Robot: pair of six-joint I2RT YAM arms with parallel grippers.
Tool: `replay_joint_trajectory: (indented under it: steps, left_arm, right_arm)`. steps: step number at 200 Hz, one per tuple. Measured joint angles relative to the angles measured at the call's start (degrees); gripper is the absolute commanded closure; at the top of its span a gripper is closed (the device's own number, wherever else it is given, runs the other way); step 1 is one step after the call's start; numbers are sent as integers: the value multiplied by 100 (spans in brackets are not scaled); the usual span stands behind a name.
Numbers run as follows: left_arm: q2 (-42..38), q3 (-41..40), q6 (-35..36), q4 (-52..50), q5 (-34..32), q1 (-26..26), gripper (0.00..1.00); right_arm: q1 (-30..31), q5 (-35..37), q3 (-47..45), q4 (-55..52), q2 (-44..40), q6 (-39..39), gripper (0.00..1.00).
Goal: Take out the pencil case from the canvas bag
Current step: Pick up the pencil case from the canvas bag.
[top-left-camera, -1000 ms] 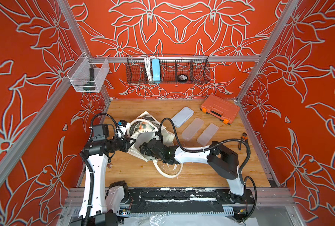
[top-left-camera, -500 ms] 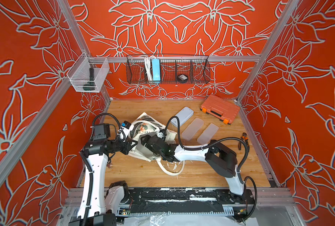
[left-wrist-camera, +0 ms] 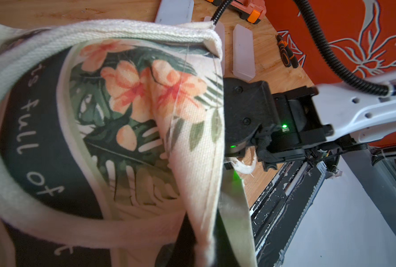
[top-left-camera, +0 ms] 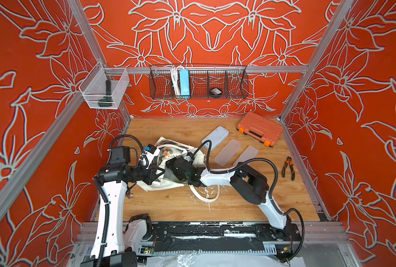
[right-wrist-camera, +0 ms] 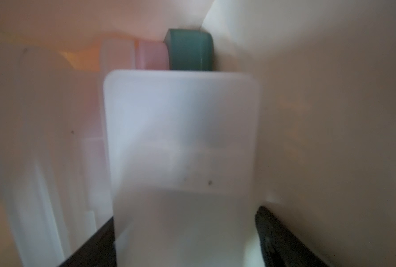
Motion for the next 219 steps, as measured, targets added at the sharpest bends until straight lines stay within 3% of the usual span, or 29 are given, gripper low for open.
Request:
replay_joint_trajectory:
  steps: [45,140,219]
  left_arm:
    - [0,-68,-129,70,81,-24,100]
    - [-76,-411,-826,789,323,-79,100]
    - [-129,-566,-1093,1185,173,-101,100]
  right_arm:
    - [-96,-210,-105,122,-85,-466,37]
    - [-168,-44,-1233,-184,-1508,-2398,43]
    - [-168,74,-1978,131,-2282,-3182,45]
